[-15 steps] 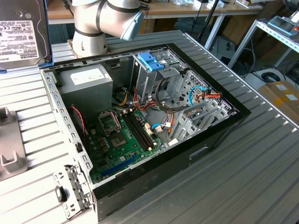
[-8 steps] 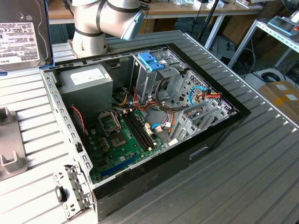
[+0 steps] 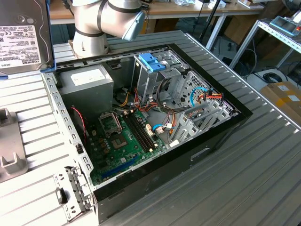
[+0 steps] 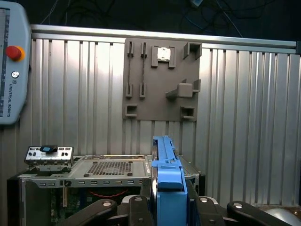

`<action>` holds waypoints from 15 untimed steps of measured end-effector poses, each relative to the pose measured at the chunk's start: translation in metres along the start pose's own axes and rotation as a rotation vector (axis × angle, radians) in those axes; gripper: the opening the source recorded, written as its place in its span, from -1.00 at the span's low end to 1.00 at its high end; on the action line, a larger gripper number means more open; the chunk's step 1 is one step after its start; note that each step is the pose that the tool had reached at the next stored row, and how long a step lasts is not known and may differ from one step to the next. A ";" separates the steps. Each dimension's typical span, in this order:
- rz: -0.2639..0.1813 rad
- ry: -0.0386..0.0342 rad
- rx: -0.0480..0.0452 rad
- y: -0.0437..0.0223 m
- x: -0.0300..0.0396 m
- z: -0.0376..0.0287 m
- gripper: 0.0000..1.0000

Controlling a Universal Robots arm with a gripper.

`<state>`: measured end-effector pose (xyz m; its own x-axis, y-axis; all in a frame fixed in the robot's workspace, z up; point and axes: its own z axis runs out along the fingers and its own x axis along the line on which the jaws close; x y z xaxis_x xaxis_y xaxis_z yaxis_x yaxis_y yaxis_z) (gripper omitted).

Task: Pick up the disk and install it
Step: 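Pick up the disk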

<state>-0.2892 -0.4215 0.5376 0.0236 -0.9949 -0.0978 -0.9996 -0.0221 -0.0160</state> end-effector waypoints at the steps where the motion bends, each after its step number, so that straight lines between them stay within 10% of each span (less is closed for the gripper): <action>1: 0.000 -0.0001 0.0000 0.0000 0.0007 0.0000 -0.26; 15: 0.000 0.0000 0.0000 0.0003 0.0140 -0.0014 -0.26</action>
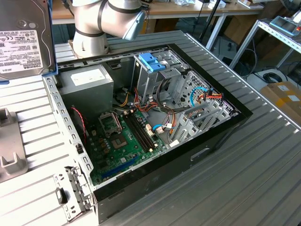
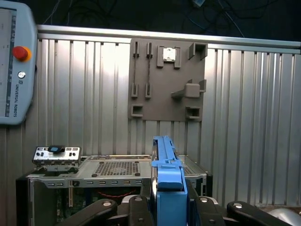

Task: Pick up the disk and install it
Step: 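Pick up the disk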

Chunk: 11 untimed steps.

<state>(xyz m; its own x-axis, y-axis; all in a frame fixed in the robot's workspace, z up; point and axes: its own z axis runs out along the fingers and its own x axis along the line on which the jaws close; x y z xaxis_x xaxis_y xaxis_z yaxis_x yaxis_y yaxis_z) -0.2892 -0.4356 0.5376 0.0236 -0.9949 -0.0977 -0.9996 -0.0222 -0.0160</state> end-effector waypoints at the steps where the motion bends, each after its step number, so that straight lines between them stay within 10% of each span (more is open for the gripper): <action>1: 0.000 -0.0001 0.0000 0.0000 0.0009 -0.0001 -0.26; 11: 0.000 -0.0001 0.0000 0.0003 0.0120 -0.0011 -0.26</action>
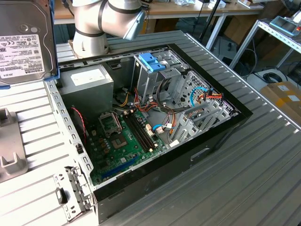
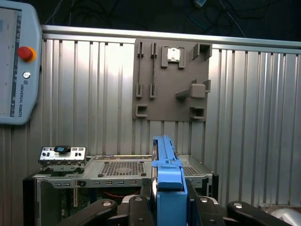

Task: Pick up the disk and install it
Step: 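Pick up the disk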

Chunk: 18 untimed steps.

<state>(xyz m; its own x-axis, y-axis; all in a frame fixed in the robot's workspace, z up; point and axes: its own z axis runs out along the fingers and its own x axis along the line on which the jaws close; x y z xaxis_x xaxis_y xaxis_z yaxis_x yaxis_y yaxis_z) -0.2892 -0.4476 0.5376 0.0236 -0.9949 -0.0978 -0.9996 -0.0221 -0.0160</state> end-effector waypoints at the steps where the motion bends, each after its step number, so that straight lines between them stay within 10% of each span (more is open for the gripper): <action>1: 0.000 0.0000 0.0000 0.0000 0.0009 -0.0001 -0.26; 18: 0.000 0.0000 0.0000 0.0004 0.0172 -0.0017 -0.26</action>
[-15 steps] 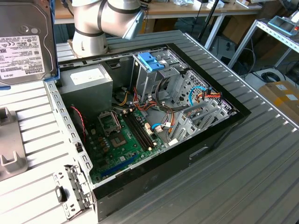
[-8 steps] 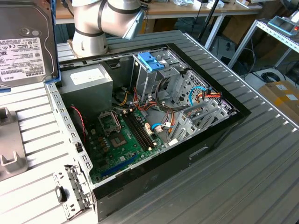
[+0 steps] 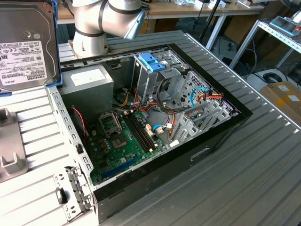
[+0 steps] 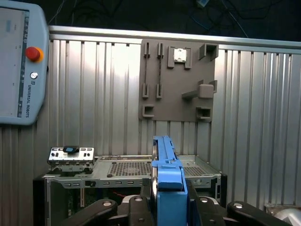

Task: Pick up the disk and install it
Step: 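Pick up the disk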

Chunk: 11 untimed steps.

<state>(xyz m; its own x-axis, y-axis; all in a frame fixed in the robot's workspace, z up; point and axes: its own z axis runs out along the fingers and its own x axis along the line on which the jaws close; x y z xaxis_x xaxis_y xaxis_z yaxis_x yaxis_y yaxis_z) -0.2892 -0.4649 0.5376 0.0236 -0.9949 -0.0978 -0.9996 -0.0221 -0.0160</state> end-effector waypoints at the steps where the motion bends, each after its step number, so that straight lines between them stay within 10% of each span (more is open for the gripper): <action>1: 0.000 0.0000 0.0000 0.0000 0.0009 -0.0001 -0.26; 11: 0.000 0.0000 0.0000 0.0002 0.0107 -0.0010 -0.26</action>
<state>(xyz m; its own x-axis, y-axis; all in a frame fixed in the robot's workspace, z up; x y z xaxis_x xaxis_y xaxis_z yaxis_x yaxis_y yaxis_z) -0.2892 -0.4756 0.5376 0.0236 -0.9949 -0.0978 -0.9996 -0.0222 -0.0160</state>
